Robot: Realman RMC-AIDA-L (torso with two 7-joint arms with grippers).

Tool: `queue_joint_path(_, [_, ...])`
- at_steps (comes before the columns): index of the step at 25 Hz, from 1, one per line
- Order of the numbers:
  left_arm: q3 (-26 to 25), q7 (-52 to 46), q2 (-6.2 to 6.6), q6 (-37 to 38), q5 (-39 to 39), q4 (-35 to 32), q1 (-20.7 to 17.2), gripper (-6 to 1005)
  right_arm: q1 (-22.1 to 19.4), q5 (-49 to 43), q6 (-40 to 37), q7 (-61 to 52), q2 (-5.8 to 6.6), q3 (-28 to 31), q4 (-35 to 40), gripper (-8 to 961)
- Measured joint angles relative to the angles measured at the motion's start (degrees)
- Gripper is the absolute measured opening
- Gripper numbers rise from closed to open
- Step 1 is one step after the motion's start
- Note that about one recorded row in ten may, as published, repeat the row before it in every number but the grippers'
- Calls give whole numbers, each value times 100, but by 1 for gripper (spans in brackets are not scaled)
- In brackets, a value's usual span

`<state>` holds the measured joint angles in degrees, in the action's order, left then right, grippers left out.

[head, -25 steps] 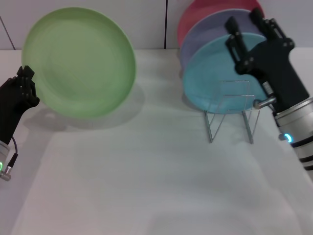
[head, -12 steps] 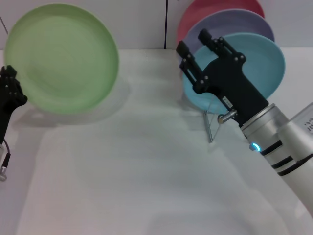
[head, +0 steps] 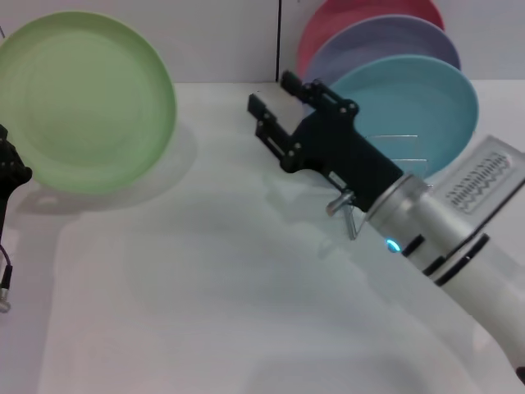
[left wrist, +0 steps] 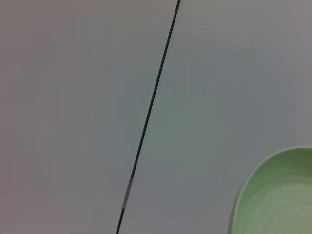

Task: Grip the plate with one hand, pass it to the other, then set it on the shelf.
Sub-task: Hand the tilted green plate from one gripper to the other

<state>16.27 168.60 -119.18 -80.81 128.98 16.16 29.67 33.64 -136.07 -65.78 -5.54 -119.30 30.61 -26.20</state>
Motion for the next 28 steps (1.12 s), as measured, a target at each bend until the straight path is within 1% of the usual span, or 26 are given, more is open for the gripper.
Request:
queue_joint_path(2, [-1, 1, 0, -10, -17, 2, 0, 38, 71, -40, 255, -1, 0, 26, -47, 517])
queue_joint_path(3, [-2, 4, 0, -41, -88, 5, -3, 38, 136, -28, 568, -2, -1, 70, -123, 517])
queue_joint_path(4, [-2, 4, 0, -41, -88, 5, -3, 38, 136, -28, 568, -2, -1, 70, -123, 517])
queue_joint_path(7, [-4, 6, 0, -87, -177, 47, -7, 39, 201, -2, 989, -4, -7, 236, -231, 516])
queue_joint_path(8, [-4, 7, 0, -115, -226, 70, -12, 39, 248, -7, 1253, -5, -8, 353, -301, 516])
queue_joint_path(9, [-4, 7, 0, -115, -226, 70, -12, 39, 248, -7, 1253, -5, -8, 353, -301, 516])
queue_joint_path(13, [-7, 9, 0, -209, -481, 85, -32, 39, 444, -27, 1837, -13, 7, 481, -441, 516])
queue_joint_path(14, [-7, 9, 0, -209, -481, 85, -32, 39, 444, -27, 1837, -13, 7, 481, -441, 516])
queue_joint_path(15, [-9, 10, 0, -218, -537, 89, -32, 39, 496, -27, 2010, -14, 10, 520, -491, 516])
queue_joint_path(20, [1, 12, 0, -230, -572, 90, -32, 39, 562, -11, 2204, -19, 4, 559, -597, 516])
queue_joint_path(28, [23, 15, 0, -242, -577, 89, -36, 40, 638, 11, 2244, -221, 2, 604, -655, 515])
